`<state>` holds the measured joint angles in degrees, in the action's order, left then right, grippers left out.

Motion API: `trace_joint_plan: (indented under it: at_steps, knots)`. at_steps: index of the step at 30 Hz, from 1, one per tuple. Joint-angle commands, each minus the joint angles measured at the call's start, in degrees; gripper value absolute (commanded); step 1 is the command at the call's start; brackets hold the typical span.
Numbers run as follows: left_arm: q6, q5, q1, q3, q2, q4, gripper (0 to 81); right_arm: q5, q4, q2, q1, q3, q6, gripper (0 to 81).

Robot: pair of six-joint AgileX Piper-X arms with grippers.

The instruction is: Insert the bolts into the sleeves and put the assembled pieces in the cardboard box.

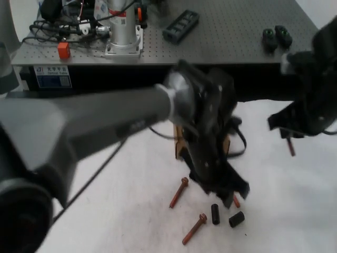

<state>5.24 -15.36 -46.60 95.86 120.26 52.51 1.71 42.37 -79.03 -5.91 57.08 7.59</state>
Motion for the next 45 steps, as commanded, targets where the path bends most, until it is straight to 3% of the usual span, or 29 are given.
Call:
trace_joint_plan:
  at_steps: [1, 7, 9, 13, 14, 16, 21, 25, 28, 32, 35, 45]
  knots:
    - [3.5, 1.1, -0.9, 0.0, 2.9, 0.1, 41.0, 1.1, 0.7, 2.9, -0.4, -1.8, -0.5, 5.0]
    - [5.2, 1.0, -1.2, 0.0, 6.0, 0.6, 41.0, 1.1, 1.4, 8.0, -0.4, -5.7, -2.7, 5.0]
    - [5.3, 1.0, -1.2, 0.0, 6.3, 0.6, 37.0, 1.7, 1.9, 8.7, -0.4, -5.9, -2.8, 5.0]
    - [5.0, 0.9, -1.2, 0.0, 6.2, 0.6, 2.9, 1.9, 2.4, 10.5, -0.4, -6.0, -2.9, 5.0]
    - [4.6, 0.6, -1.2, 0.0, 6.0, 0.4, 0.3, 1.9, 2.4, 11.0, -0.4, -6.0, -3.4, 5.0]
    - [4.3, 0.6, -1.2, 0.0, 5.2, 0.4, 1.2, 2.9, 1.9, 12.2, -0.4, -6.0, -4.5, 5.0]
    - [2.0, 2.0, -1.2, -2.2, -2.0, -1.7, 1.1, 15.0, -4.7, 17.0, -0.4, -8.5, -10.1, 5.0]
    - [1.6, 1.3, -1.2, -15.7, -15.9, -18.7, 0.6, 24.1, -19.5, 23.2, 0.4, -15.1, -21.4, 5.0]
    - [0.3, -3.8, -0.9, -31.0, -26.6, -38.4, 0.6, 32.0, -35.7, 26.6, 2.6, -21.5, -30.9, 5.0]
    - [2.2, -9.6, -0.5, -46.4, -37.5, -60.4, 0.6, 32.4, -53.6, 27.7, 7.9, -25.8, -40.7, 5.0]
    - [5.6, -9.4, -0.5, -53.5, -42.1, -71.7, 0.6, 32.4, -56.2, 27.5, 10.9, -26.0, -43.2, 5.0]
    - [6.9, -9.3, 0.8, -55.2, -44.1, -74.1, 0.6, 34.5, -54.4, 27.2, 14.8, -26.0, -42.7, 5.0]
